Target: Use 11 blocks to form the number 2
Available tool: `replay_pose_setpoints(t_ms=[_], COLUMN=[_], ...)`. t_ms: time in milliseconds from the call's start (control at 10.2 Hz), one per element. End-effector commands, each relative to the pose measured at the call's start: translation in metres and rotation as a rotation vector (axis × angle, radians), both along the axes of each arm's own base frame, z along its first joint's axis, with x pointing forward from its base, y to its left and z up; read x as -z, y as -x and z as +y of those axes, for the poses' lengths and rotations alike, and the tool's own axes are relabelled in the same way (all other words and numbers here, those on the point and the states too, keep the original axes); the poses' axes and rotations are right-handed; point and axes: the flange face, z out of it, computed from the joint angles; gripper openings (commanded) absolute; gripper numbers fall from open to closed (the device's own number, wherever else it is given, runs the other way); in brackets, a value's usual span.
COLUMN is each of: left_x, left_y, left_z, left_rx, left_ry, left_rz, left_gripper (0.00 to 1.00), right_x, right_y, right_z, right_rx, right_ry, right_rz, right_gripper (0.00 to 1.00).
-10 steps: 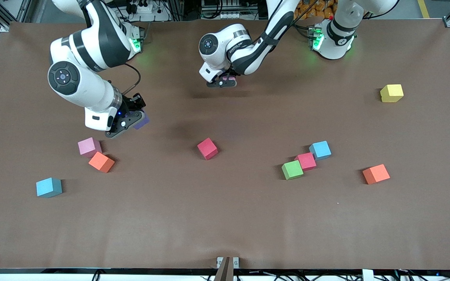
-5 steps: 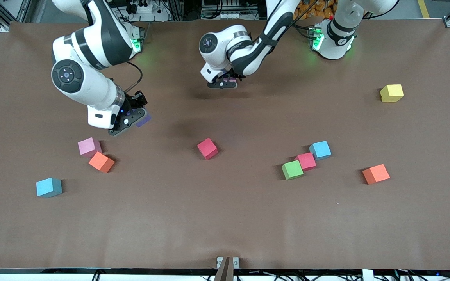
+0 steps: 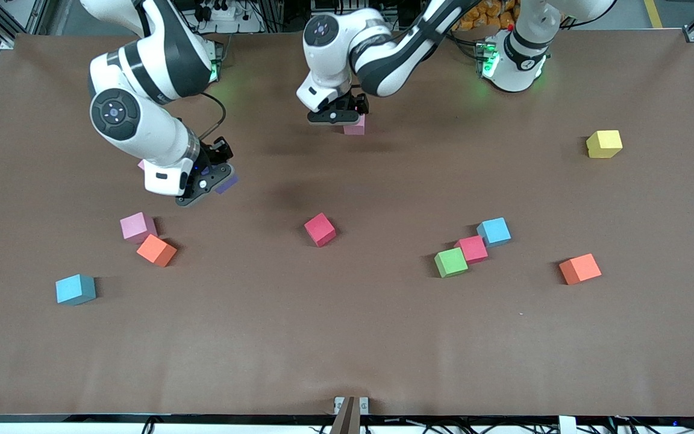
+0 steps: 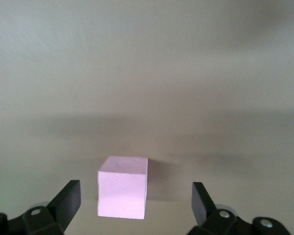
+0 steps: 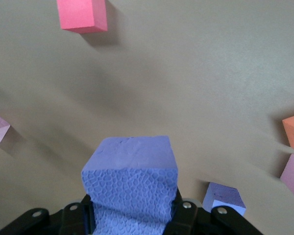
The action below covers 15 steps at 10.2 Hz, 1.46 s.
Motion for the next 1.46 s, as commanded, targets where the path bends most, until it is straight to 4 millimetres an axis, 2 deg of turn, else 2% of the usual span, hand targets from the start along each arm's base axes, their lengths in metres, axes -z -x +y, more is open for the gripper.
replay_pose_setpoints(t_ms=[0,195,293,488,683,781,976,1074,1171,1366], left_x=[-0.038,-0.050,-0.060,-0.072,-0.060,-0.053,-0.040,-0.027,-0.014,0.029], left_y=[-0.053,-0.123,-0.153,-0.206,-0.261,-0.282,-0.311,-0.318,-0.324,-0.331], left_z=[0.051,0.105,0.132,0.180,0.247,0.275,0.327,0.352,0.371,0.397], left_rx=[-0.139,-0.279,-0.338,-0.416,-0.494,-0.464,-0.254,-0.189,-0.151,-0.109], left_ry=[-0.010,-0.013,-0.009,-0.011,-0.014,-0.018,-0.013,-0.021,-0.031,-0.032], left_rz=[-0.005,-0.012,-0.020,-0.030,-0.019,-0.023,-0.014,0.003,0.017,0.010], left_gripper=[1.00,1.00,1.00,1.00,1.00,1.00,1.00,1.00,1.00,1.00], right_x=[-0.002,0.004,0.010,0.028,0.049,0.063,0.090,0.103,0.112,0.122], right_y=[0.011,0.022,0.034,0.054,0.083,0.097,0.134,0.150,0.172,0.201], right_z=[0.014,0.039,0.057,0.084,0.127,0.142,0.164,0.172,0.187,0.200], right_rx=[-0.042,-0.121,-0.219,-0.304,-0.406,-0.470,-0.555,-0.585,-0.632,-0.686], right_ry=[-0.020,-0.026,-0.036,-0.043,-0.031,-0.030,-0.026,-0.030,-0.030,-0.027], right_rz=[-0.020,-0.027,-0.029,-0.052,-0.060,-0.069,-0.084,-0.100,-0.105,-0.104], right_gripper=[0.23,0.22,0.17,0.16,0.16,0.16,0.13,0.13,0.13,0.13])
